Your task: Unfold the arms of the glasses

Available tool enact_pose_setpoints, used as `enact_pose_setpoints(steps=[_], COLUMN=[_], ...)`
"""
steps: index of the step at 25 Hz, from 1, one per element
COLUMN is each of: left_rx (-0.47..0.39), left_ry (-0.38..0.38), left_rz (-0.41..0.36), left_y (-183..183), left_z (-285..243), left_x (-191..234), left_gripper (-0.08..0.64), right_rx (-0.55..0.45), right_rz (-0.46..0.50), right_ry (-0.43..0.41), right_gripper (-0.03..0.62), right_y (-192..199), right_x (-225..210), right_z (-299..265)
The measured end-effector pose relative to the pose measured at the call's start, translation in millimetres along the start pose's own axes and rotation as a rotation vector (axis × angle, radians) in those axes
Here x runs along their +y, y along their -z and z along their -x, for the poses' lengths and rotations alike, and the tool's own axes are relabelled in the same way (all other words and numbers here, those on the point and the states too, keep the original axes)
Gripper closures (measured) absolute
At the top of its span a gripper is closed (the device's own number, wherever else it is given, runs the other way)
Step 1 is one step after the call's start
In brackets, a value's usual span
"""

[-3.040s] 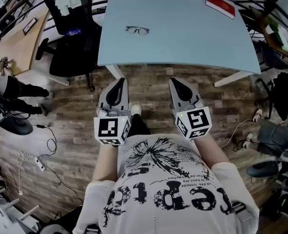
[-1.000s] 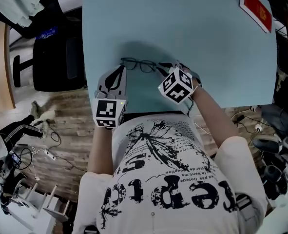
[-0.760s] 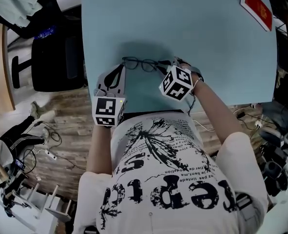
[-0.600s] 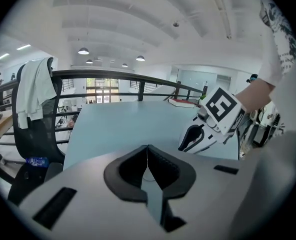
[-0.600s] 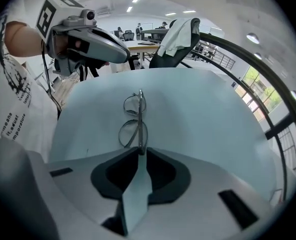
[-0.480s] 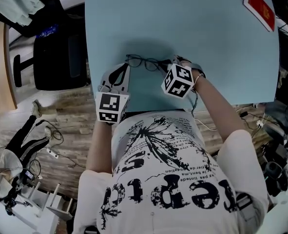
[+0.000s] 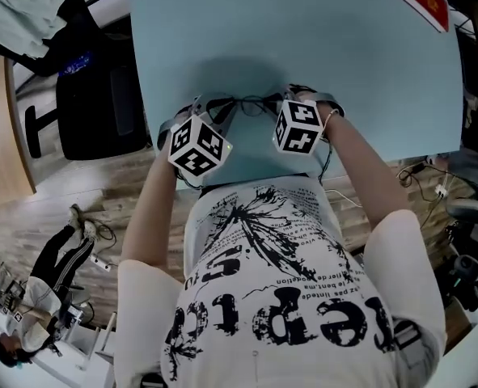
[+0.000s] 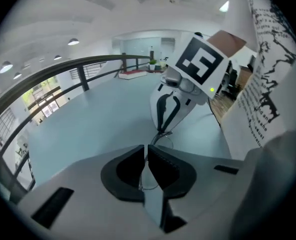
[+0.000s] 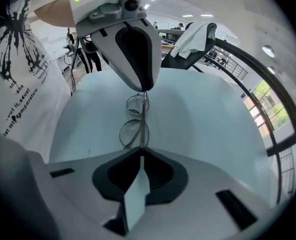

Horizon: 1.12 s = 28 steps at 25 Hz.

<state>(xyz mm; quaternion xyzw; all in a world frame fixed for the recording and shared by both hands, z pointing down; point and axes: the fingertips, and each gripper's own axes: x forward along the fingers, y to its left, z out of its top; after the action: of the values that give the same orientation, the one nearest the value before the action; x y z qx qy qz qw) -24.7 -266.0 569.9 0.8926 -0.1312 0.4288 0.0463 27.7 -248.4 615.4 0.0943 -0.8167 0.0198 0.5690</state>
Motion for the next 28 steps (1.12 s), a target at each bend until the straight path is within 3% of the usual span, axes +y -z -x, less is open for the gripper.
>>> enact_pose_setpoints(steps=[3,5,11,18,28], left_rx=[0.061,0.091,0.174,0.19,0.095], left_ry=[0.104,0.16,0.218,0.219,0.229], left_rz=[-0.148,-0.234,-0.441,-0.503,-0.411], left_y=[-2,-2,-11,-7,-16], left_z=[-12,-20,-44,-56,-43], left_x=[-9,-14,-37,-42,-43], left_gripper=[0.53,0.471,0.471,0.518,0.518], right_rx=[0.014,0.022,0.022,0.026,0.04], right_rz=[-0.006,-0.009,-0.014,-0.022,-0.061], right_ry=[0.002,0.002,-0.006,-0.016,-0.005], right_gripper=[0.558,0.558,0.558,0.558,0.558], right_y=[1,1,11,11,19], right_x=[0,-1,8,11,17], right_z=[-1,-2,8,8,9])
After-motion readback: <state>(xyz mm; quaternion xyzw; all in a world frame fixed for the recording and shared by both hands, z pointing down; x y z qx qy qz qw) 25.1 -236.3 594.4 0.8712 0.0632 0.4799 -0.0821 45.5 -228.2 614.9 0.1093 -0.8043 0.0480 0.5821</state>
